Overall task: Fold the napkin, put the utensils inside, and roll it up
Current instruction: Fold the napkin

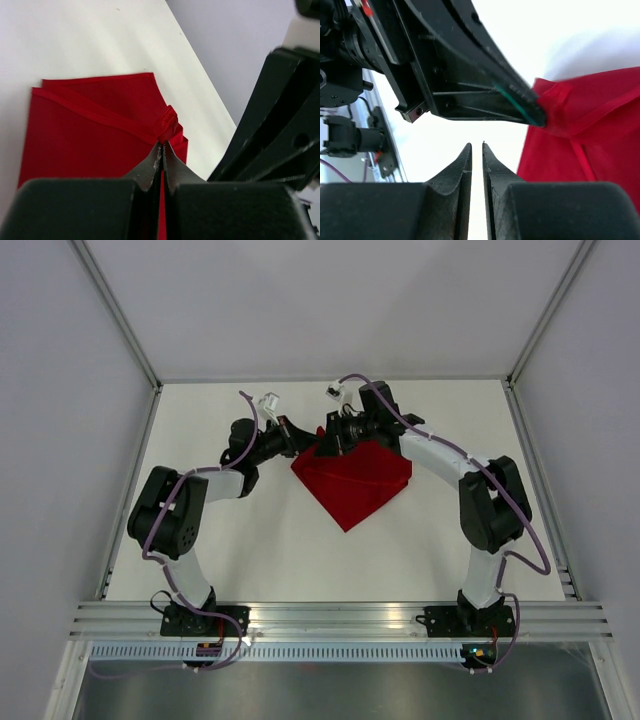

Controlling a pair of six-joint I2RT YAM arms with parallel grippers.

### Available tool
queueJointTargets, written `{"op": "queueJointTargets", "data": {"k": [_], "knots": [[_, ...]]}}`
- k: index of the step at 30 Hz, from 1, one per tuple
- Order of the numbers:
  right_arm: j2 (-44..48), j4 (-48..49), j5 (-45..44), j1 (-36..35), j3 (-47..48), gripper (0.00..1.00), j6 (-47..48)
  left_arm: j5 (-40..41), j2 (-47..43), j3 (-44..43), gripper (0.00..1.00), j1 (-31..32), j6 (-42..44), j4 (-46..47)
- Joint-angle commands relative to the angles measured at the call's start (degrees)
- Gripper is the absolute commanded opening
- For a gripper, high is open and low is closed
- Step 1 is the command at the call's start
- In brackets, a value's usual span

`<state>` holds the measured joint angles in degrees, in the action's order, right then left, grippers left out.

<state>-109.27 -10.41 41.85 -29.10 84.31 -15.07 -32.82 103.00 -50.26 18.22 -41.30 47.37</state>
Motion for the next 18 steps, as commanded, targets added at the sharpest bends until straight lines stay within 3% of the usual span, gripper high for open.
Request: {"op": "queueJointTargets", "data": {"k": [1, 8, 18], "knots": [[6.3, -7.5, -4.0, 2.1, -1.4, 0.18, 8.7, -5.9, -1.1, 0.5, 0.02, 2.3, 4.6, 4.6], [16.4, -16.3, -8.2, 6.4, -2.9, 0.19, 13.4, -9.0, -0.7, 3.1, 0.02, 7.8, 11.6, -0.2], [20.9, -22.5, -13.6, 10.3, -5.6, 0.20, 18.3, -4.9, 0.6, 8.9, 0.02, 13.6, 20.9, -6.8]]}}
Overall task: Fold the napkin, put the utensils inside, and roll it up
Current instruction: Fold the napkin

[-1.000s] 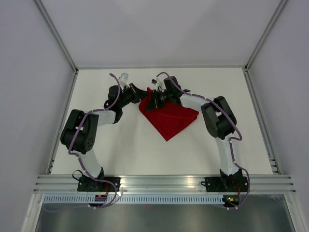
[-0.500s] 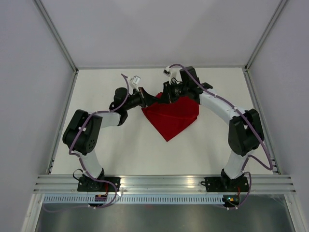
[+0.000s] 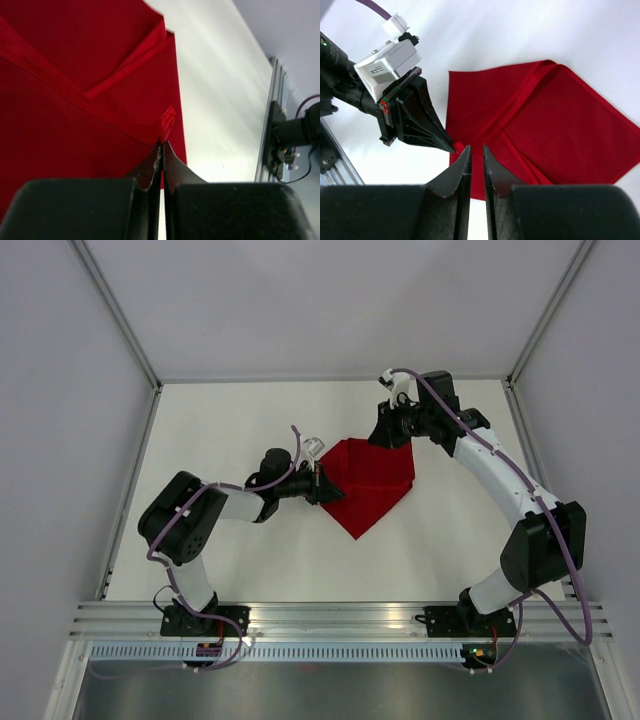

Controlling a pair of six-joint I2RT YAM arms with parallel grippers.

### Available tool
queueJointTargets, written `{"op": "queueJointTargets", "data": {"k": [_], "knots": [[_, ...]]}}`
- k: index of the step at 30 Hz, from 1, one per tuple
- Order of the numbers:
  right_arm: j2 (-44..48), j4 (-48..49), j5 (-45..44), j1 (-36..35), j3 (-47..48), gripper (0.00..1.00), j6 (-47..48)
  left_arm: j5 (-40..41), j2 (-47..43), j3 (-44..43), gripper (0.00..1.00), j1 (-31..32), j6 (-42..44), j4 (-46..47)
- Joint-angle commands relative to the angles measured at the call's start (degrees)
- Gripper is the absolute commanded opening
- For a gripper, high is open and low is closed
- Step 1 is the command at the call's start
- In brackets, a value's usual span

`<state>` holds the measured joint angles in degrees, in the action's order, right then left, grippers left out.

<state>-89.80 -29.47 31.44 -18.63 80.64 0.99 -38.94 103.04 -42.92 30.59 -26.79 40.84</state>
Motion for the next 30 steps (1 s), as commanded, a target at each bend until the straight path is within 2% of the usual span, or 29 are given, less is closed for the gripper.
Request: {"op": "queueJointTargets", "data": {"k": [1, 14, 23, 26, 30], "knots": [[1.5, -3.7, -3.7, -0.3, -2.3, 0.20, 2.7, 1.9, 0.6, 2.1, 0.02, 2.0, 7.4, -0.7], [0.6, -4.5, -6.0, 0.0, -7.5, 0.20, 5.5, 8.3, 3.0, 5.8, 0.03, 6.5, 10.5, -0.3], [0.3, -5.1, -7.6, 0.2, -9.4, 0.21, 6.7, 9.1, 0.5, 5.3, 0.34, 7.6, 10.1, -0.3], [0.5, -5.2, -7.8, 0.4, -10.0, 0.21, 6.8, 9.0, -0.5, 3.8, 0.39, 8.1, 9.7, -1.5], [0.8, -5.8, -8.1, 0.4, -10.7, 0.21, 7.3, 8.4, -1.3, 1.3, 0.42, 9.1, 9.2, -2.5]]}}
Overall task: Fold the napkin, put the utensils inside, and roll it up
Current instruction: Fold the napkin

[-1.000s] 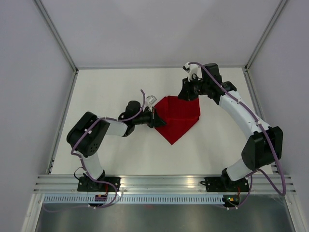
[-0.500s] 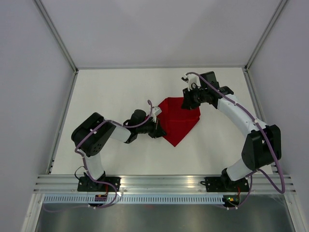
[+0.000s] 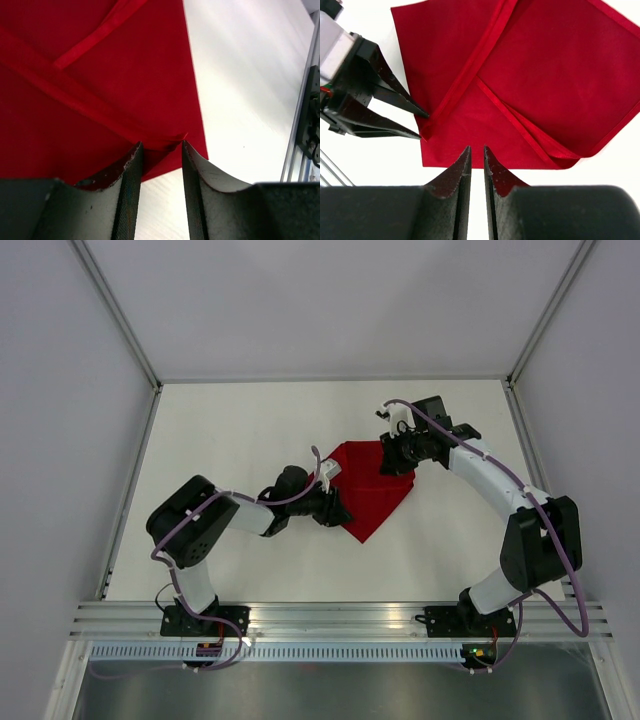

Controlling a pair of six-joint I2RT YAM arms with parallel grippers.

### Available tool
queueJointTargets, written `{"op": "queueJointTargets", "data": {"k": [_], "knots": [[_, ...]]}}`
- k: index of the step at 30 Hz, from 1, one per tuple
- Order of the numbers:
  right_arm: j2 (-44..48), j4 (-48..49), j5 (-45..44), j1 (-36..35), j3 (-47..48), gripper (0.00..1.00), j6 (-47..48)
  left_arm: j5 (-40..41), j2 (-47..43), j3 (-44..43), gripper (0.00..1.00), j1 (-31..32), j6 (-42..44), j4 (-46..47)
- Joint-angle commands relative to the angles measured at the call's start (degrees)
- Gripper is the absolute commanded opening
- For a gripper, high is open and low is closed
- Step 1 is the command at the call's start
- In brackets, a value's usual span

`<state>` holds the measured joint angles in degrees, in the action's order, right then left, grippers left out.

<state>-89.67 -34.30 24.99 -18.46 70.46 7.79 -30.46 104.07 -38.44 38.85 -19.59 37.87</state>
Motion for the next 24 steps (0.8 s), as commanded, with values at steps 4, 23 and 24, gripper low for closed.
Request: {"op": "queueJointTargets", "data": {"k": [4, 23, 24], "knots": [[1.3, -1.3, -2.4, 0.5, -1.5, 0.21, 0.7, -0.8, -1.5, -5.6, 0.44, 1.8, 1.6, -0.2], [0.9, -1.5, -9.1, 5.1, -10.2, 0.20, 3.4, 41.5, -9.3, -16.6, 0.44, -2.3, -2.5, -25.4], [0.2, -1.6, -10.0, 5.1, -10.3, 0.20, 3.3, 42.0, -8.4, -17.4, 0.43, -3.3, -3.4, -27.1]]}}
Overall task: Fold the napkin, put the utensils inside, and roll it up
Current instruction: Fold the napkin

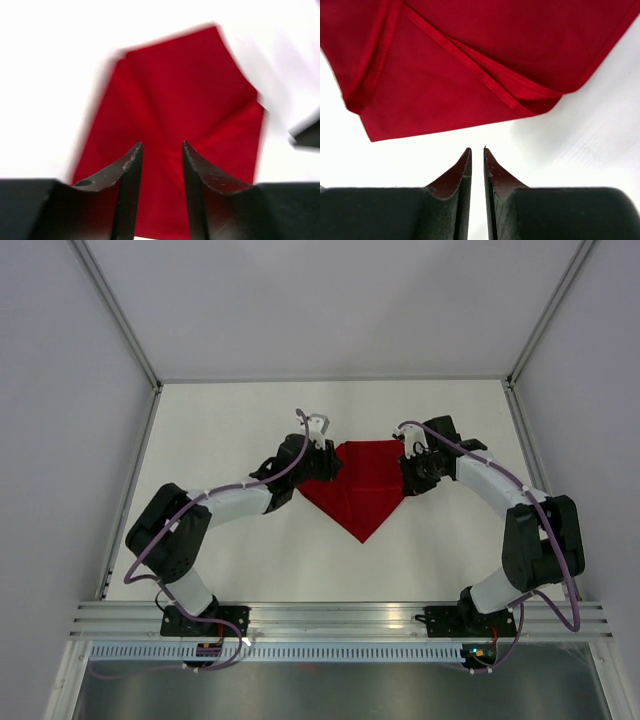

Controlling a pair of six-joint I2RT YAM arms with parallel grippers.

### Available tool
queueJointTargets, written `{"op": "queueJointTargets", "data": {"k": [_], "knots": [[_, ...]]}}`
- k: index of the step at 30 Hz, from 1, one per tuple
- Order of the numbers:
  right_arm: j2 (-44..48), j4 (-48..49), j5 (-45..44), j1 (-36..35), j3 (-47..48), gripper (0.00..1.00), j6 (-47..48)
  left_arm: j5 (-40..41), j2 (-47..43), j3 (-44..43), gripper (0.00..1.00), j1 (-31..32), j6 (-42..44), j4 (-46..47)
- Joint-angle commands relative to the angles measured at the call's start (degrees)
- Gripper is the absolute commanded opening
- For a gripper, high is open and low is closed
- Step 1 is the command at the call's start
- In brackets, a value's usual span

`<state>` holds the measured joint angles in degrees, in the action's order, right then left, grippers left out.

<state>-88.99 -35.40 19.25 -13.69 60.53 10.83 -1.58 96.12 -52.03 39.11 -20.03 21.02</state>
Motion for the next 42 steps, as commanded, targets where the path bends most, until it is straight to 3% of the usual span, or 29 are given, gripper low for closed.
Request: {"op": "queueJointTargets", "data": {"k": [1, 6, 16, 42], "knots": [[-2.0, -0.6, -4.7, 0.4, 0.0, 0.20, -0.1, 14.2, 0.5, -4.8, 0.41, -4.6, -4.0, -12.5], [-6.3, -0.3, -5.1, 0.6, 1.3, 0.19, -0.8, 15.0, 6.1, -11.3, 0.34, -8.9, -6.1, -22.1], [-13.0, 0.9, -7.5, 0.5, 4.2, 0.19, -2.0, 13.8, 15.7, -16.7, 0.28, -10.5, -7.3, -25.8], [-34.7, 0.8, -7.0, 0.5, 30.7, 0.20, -1.3, 11.3, 5.4, 7.8, 0.24, -8.1, -18.5, -11.4]]}}
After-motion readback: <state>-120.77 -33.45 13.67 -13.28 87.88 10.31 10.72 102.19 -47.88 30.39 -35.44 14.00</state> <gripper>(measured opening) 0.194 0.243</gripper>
